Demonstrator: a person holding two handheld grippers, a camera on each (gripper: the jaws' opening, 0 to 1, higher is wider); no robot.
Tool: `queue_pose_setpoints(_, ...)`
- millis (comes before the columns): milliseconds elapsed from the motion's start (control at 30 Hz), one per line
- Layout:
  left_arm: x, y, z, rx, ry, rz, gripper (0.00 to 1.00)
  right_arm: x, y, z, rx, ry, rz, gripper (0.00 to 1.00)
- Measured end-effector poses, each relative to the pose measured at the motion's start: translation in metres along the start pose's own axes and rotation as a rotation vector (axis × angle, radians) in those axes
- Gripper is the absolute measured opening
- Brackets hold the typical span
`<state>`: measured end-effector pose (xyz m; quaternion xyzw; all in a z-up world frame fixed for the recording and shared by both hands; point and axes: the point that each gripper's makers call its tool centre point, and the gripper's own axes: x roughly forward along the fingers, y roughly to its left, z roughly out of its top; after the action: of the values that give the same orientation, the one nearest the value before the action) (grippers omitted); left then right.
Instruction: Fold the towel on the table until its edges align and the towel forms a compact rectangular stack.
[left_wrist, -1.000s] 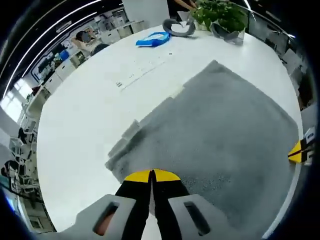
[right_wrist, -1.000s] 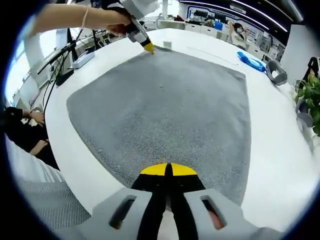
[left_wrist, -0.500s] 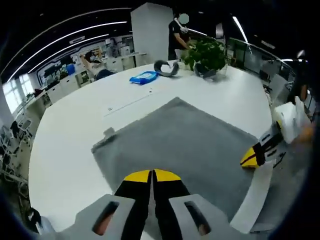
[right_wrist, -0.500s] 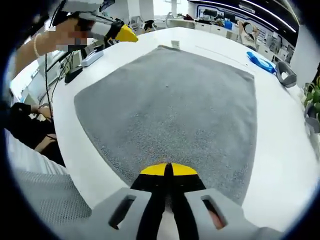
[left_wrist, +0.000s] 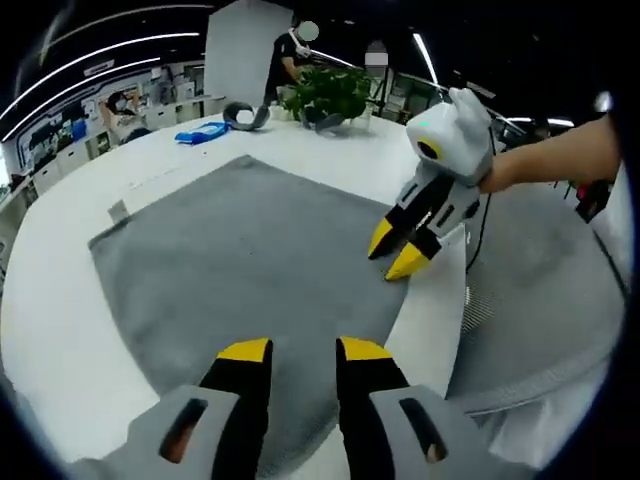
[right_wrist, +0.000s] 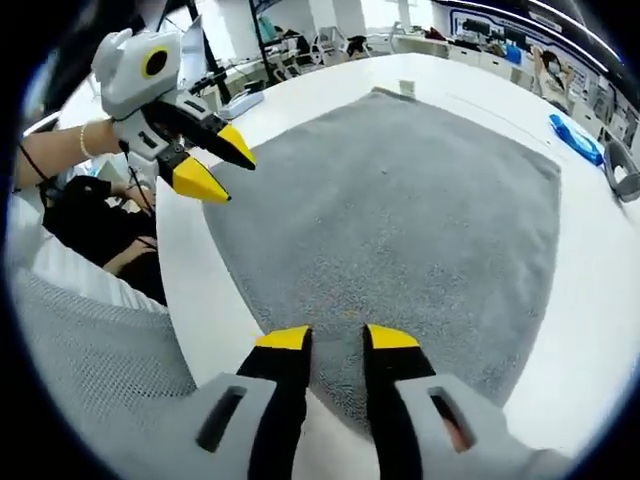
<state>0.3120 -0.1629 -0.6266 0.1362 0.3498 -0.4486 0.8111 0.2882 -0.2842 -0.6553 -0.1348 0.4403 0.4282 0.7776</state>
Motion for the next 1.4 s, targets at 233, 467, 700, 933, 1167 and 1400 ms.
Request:
queue_pose_setpoints(233,0.003,-0.013,-0.003,0.051,0.003,-0.044,0.39,0.001,0.011,-0.001,-0.052,0.019,0.020,0.40)
queue_pose_setpoints(467,0.007,-0.018,-0.015,0.067,0.032,-0.036,0.38,0.004,0.010,-0.006,-0.176,0.045,-0.037,0.40)
queue_pose_setpoints(700,-0.002,-0.015,-0.045,0.102,0.073,0.028,0.36,0.001,0.005,-0.010,-0.225,0.048,-0.071,0.38)
queue_pose_setpoints(933,-0.008,-0.002,-0.047,0.114,0.062,0.100,0.23,-0.005,-0.004,-0.016,-0.221,0.060,-0.092,0.35)
queue_pose_setpoints(1167,-0.014,0.001,-0.052,0.110,0.064,0.117,0.21,-0.027,-0.023,-0.039,-0.173,0.071,-0.126,0.34)
queue_pose_setpoints(1400,-0.022,0.008,-0.060,0.088,0.056,0.143,0.17,-0.050,-0.046,-0.062,-0.102,0.066,-0.179,0.27)
